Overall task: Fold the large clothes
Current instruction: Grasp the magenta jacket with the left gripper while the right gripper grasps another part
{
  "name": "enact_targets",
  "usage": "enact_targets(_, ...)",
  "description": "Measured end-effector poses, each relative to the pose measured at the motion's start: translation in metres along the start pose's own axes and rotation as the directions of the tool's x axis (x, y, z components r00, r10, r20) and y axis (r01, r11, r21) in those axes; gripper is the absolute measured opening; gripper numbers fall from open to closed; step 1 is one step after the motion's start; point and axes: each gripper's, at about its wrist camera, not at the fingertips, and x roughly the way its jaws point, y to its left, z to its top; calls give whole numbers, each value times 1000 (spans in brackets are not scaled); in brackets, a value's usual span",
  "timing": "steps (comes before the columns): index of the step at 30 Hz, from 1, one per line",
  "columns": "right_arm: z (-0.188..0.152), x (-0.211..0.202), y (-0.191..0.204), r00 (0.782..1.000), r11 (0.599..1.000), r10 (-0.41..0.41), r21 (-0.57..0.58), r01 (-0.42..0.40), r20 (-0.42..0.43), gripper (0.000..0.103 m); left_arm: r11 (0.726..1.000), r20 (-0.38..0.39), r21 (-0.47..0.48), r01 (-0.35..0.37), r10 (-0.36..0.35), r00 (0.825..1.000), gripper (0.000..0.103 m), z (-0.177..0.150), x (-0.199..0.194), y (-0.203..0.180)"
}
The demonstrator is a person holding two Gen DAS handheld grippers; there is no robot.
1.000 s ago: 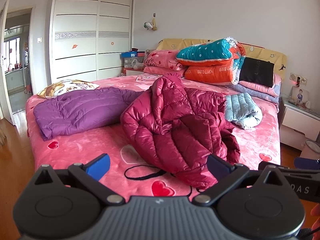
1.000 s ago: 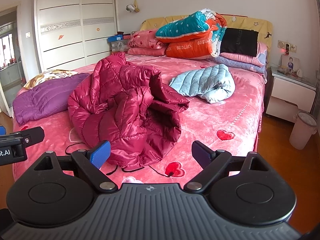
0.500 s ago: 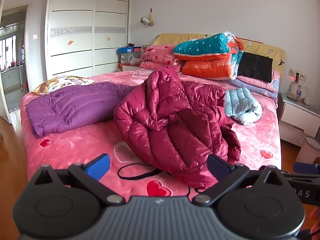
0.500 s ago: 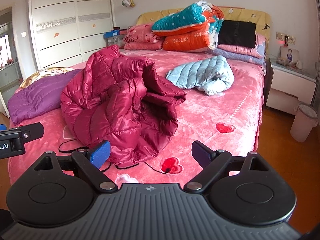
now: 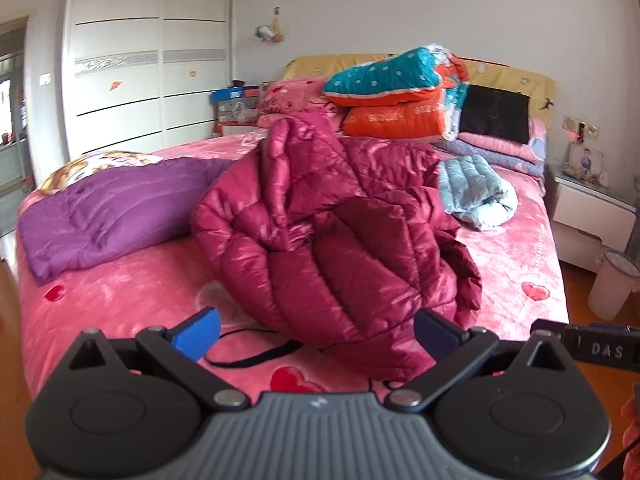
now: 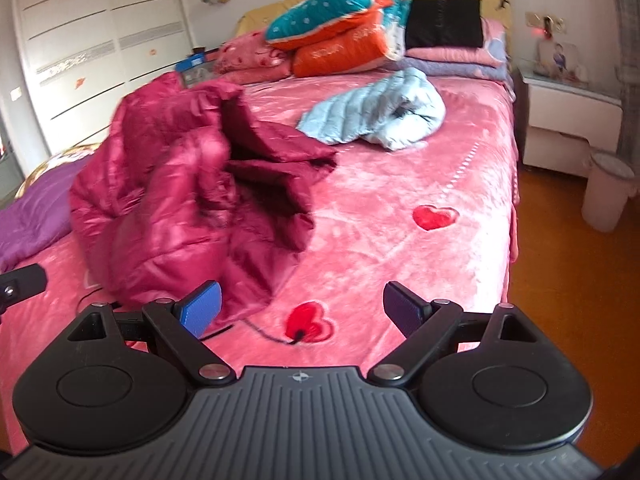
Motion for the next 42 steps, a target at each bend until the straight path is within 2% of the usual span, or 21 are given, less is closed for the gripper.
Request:
enact_targets(9,6,45,-34,1000,995,23,94,-22,-9,101,995,-4,75,61,-61,998,102,12,41,-36)
enact_targets(14,8,73,-46,998,989,46,144,-42,-30,101,991,-12,130,32,-30,999,98,20,74,-57)
enact_targets(19,7,94,-46,996,988,66,144,-58,-54,101,991,-45,136,-1,7,999,96,22,106,-68)
enact_targets(21,7,100,-44,995,988,76,139,-67,-61,101,990,-60,143,-17,26,998,88,21,116,-70)
enact_targets(24,7,110,-43,993,986,94,146,-83,-74,101,993,-96,113,-25,36,995,67,20,127,-65)
enact_targets(26,7,113,-42,991,983,108,156,-94,-79,101,997,-117,78,-25,35,993,40,21,132,-58)
enact_targets(27,8,114,-42,990,982,114,159,-100,-79,101,998,-126,61,-28,36,991,34,20,133,-53)
enact_targets(29,8,117,-42,988,980,129,161,-115,-79,101,1000,-141,10,-24,25,990,16,20,131,-40)
enact_targets(32,9,122,-43,985,973,157,182,-141,-74,101,998,-161,-56,-26,17,987,9,20,122,-17)
enact_targets(37,15,130,-36,971,958,235,180,-225,-34,99,992,-154,-110,-67,50,987,7,14,86,25)
enact_targets(40,17,142,-29,965,953,260,171,-249,-40,89,984,-161,-143,-105,82,984,7,7,64,55)
enact_targets(42,21,152,-26,962,949,271,180,-260,-38,87,977,-172,-164,-135,107,979,7,-1,53,74)
